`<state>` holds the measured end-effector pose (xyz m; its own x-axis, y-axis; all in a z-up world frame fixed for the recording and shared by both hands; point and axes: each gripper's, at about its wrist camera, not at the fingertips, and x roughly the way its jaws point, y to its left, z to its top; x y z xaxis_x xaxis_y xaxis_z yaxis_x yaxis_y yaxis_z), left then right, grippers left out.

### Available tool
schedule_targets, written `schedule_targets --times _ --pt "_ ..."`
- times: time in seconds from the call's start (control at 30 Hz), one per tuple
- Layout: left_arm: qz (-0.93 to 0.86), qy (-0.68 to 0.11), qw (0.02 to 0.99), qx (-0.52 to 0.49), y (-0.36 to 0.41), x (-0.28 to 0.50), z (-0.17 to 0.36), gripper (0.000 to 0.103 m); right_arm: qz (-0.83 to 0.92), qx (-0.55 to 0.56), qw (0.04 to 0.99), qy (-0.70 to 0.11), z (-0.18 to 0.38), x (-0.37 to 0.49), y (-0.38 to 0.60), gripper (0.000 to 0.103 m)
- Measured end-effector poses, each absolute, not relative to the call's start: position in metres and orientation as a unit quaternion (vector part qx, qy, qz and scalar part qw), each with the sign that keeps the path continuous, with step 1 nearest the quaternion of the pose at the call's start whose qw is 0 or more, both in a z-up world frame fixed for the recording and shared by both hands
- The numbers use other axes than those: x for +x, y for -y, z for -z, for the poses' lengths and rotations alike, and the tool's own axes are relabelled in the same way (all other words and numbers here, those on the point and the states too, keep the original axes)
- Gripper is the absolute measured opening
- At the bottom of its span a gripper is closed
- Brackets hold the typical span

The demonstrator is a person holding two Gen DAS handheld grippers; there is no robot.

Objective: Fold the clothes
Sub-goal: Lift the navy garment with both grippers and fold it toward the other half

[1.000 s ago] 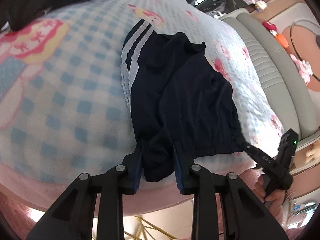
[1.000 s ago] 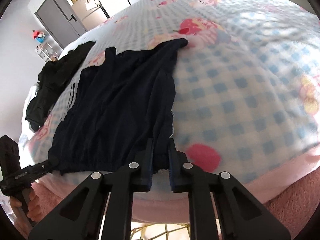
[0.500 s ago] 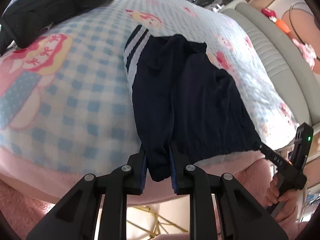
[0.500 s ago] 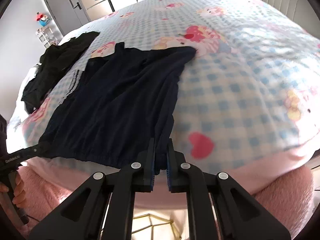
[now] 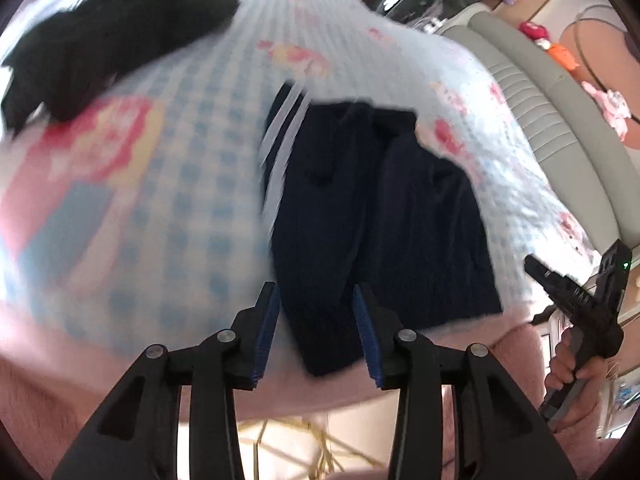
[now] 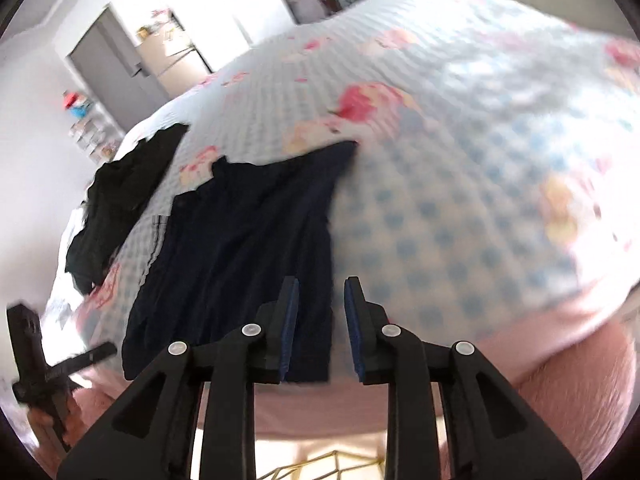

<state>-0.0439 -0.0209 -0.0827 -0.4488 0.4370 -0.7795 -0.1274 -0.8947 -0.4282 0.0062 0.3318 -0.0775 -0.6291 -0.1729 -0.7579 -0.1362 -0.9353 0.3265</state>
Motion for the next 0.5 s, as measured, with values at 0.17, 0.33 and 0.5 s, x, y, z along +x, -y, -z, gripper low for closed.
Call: schedule_targets --times 0.17,0.33,0.5 --pt "-0.837 0.158 0.174 -0.494 -0.001 -0.079 0.086 0.040 0.881 0.453 0.066 0.121 0.085 -0.024 -0.284 0.023" --pt "-0.839 0.141 0.136 -0.508 0.004 -0.112 0.098 0.040 0.868 0.476 0.101 0.093 0.100 -0.043 -0.253 0.023" --pt "-0.847 0.140 0.142 -0.493 0.008 -0.147 0.094 0.040 0.866 0.481 0.102 0.091 0.107 -0.064 -0.250 0.024"
